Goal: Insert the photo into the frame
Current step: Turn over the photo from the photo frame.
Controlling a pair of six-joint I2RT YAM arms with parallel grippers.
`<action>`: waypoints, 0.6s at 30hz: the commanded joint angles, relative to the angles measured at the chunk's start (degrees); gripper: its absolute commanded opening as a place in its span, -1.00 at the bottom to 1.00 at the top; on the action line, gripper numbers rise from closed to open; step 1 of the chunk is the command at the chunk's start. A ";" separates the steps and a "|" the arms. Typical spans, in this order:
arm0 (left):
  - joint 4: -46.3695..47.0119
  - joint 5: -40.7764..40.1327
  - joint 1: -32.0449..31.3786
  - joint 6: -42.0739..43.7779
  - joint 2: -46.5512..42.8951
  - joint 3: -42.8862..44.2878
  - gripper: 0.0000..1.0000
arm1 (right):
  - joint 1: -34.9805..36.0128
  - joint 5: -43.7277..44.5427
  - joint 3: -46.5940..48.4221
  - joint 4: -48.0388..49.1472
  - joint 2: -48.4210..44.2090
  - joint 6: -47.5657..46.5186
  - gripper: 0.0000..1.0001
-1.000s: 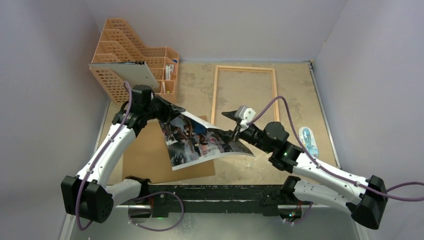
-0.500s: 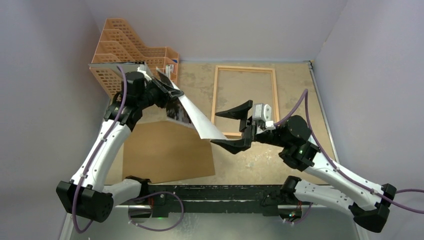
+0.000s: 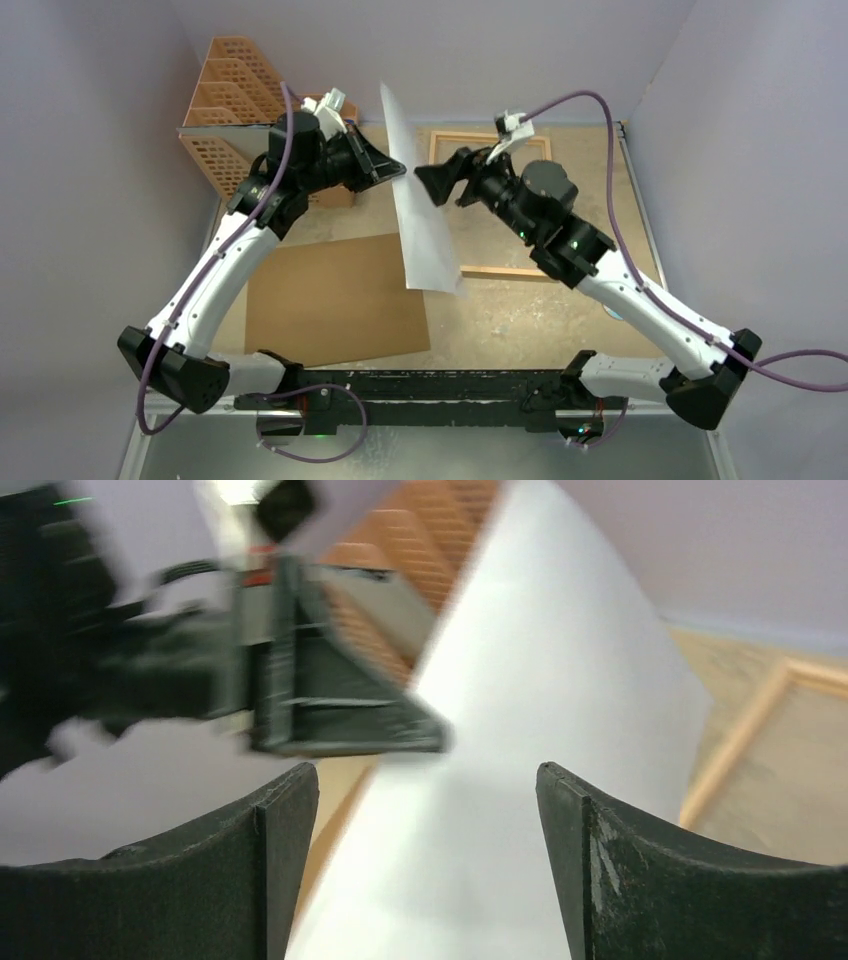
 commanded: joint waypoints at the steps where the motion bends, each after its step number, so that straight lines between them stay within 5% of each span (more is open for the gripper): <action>1: 1.05 1.84 0.10 10.37 3.97 7.39 -1.00 | -9.91 4.46 4.05 -12.11 3.48 10.51 0.62; 11: 1.22 3.71 -0.15 16.65 17.57 17.70 -1.00 | -21.98 6.83 0.02 -14.09 3.82 12.13 0.61; 18: 6.59 9.40 -1.00 15.20 27.08 24.30 -1.00 | -24.31 8.19 -6.83 -15.37 -1.50 10.59 0.61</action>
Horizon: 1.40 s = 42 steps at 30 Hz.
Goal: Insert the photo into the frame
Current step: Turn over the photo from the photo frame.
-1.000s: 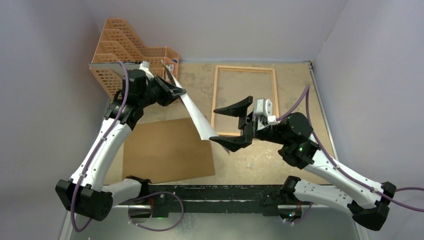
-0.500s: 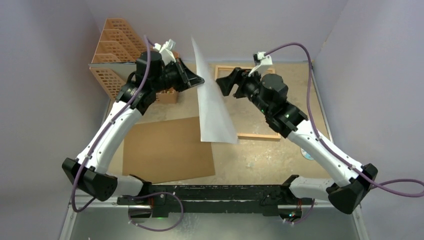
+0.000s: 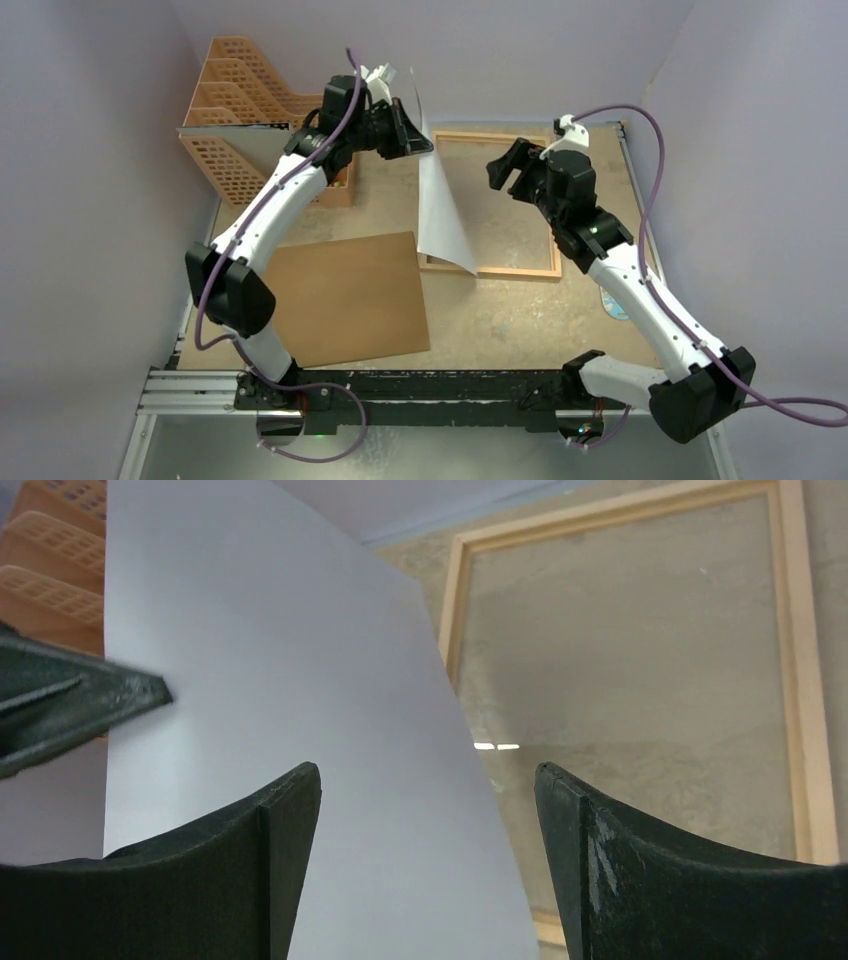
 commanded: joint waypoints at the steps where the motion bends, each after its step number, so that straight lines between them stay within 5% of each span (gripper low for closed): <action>1: 6.89 6.04 -1.09 -0.23 4.95 6.76 -1.00 | -0.96 2.34 -3.85 -0.88 -4.35 0.04 0.61; 11: 8.49 15.02 -2.45 -3.13 16.61 23.69 -1.00 | -6.53 7.29 -5.52 -2.62 -3.98 0.57 0.63; 21: 9.28 12.26 -0.31 -1.09 15.92 11.74 -1.00 | -12.57 4.56 -8.03 -0.35 -3.12 -0.27 0.63; 31: 26.30 8.48 3.04 -7.82 22.33 1.69 -1.00 | -16.12 3.23 -12.11 3.54 -0.64 0.51 0.62; 42: 22.12 12.92 2.93 -5.80 32.06 5.78 -1.00 | -20.20 3.54 -15.64 7.89 1.70 2.21 0.62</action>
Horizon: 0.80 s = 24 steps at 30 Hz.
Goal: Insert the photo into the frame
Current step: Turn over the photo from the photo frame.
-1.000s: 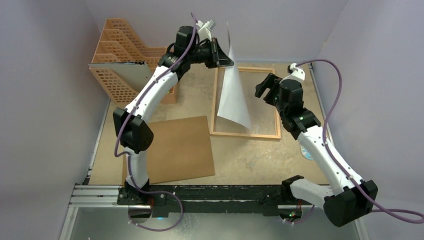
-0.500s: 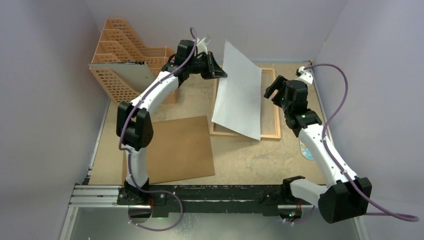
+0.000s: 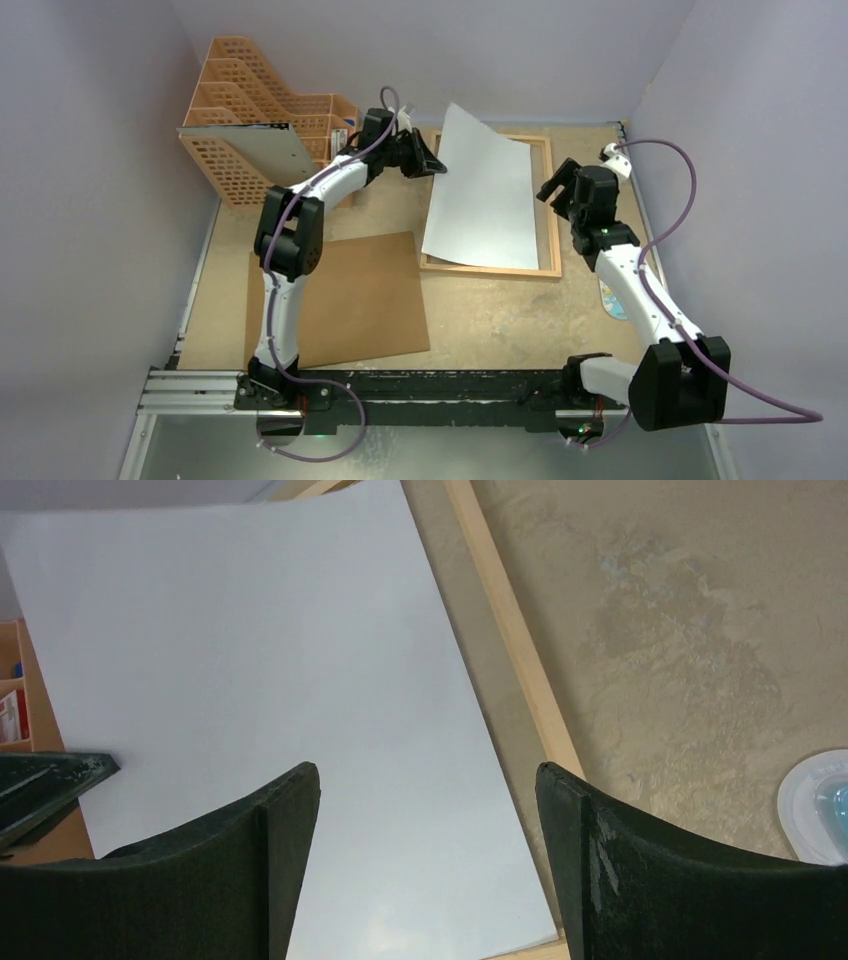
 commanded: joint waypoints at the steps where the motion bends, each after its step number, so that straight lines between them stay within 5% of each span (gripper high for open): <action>1: 1.03 3.01 -0.30 0.51 2.19 3.09 -1.00 | -1.49 0.94 -1.19 4.53 0.96 1.75 0.62; 12: -1.08 0.75 -1.37 0.56 7.09 5.22 -1.00 | -6.60 -8.92 -1.83 8.82 8.75 1.13 0.64; 24: 6.35 -6.60 -1.56 -0.98 6.38 2.33 -1.00 | -9.02 -8.95 -4.76 11.45 10.82 1.42 0.62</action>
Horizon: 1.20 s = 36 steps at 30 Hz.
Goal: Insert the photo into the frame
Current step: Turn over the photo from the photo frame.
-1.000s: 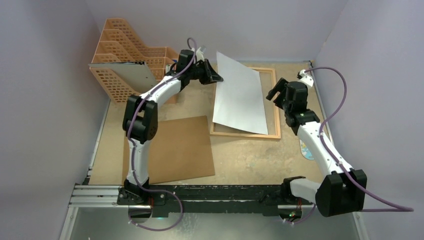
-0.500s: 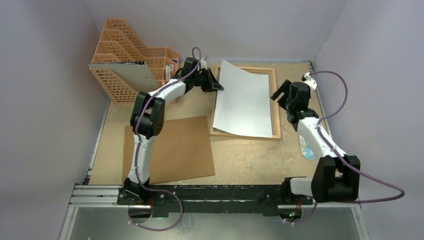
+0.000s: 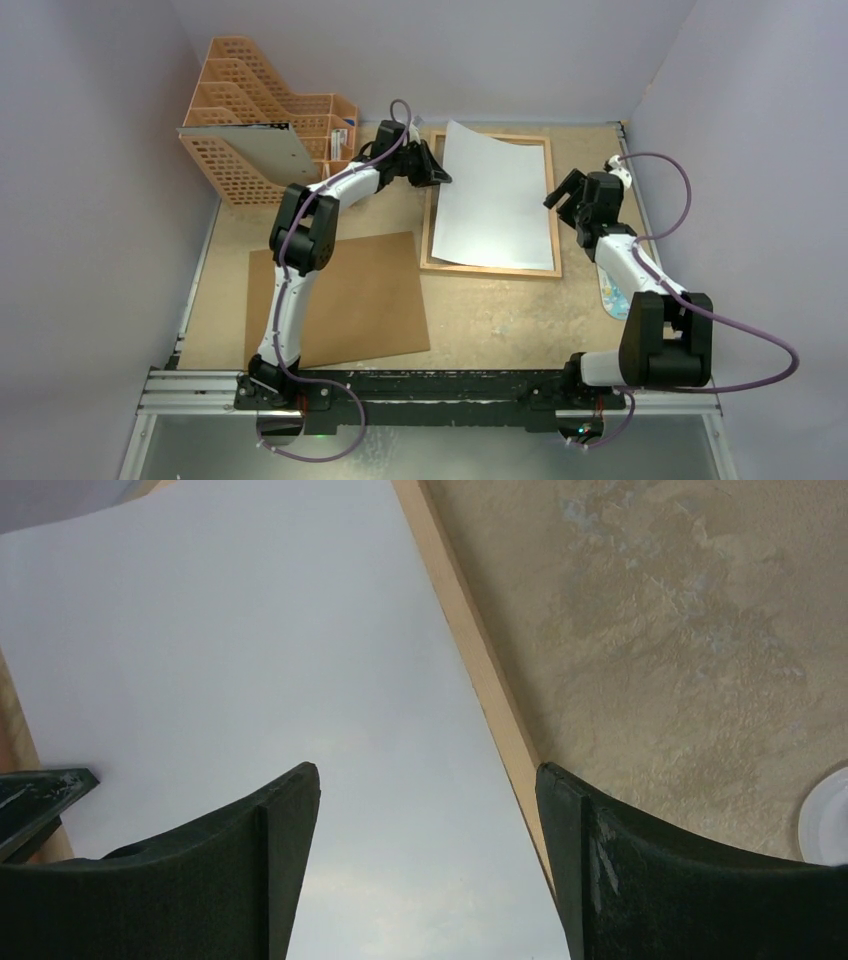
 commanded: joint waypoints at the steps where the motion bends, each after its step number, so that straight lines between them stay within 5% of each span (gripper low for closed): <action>1: 5.11 -4.61 0.01 -0.20 -1.99 -0.55 -1.00 | -0.67 0.26 -0.67 2.70 0.08 0.35 0.62; 16: 1.58 -0.95 -0.99 2.30 1.67 2.53 -0.94 | -1.69 0.71 -2.11 3.36 0.58 -0.36 0.61; 36: -19.79 -21.38 -1.04 15.44 -1.50 10.62 0.29 | -1.86 2.95 -1.68 3.53 1.50 -1.99 0.63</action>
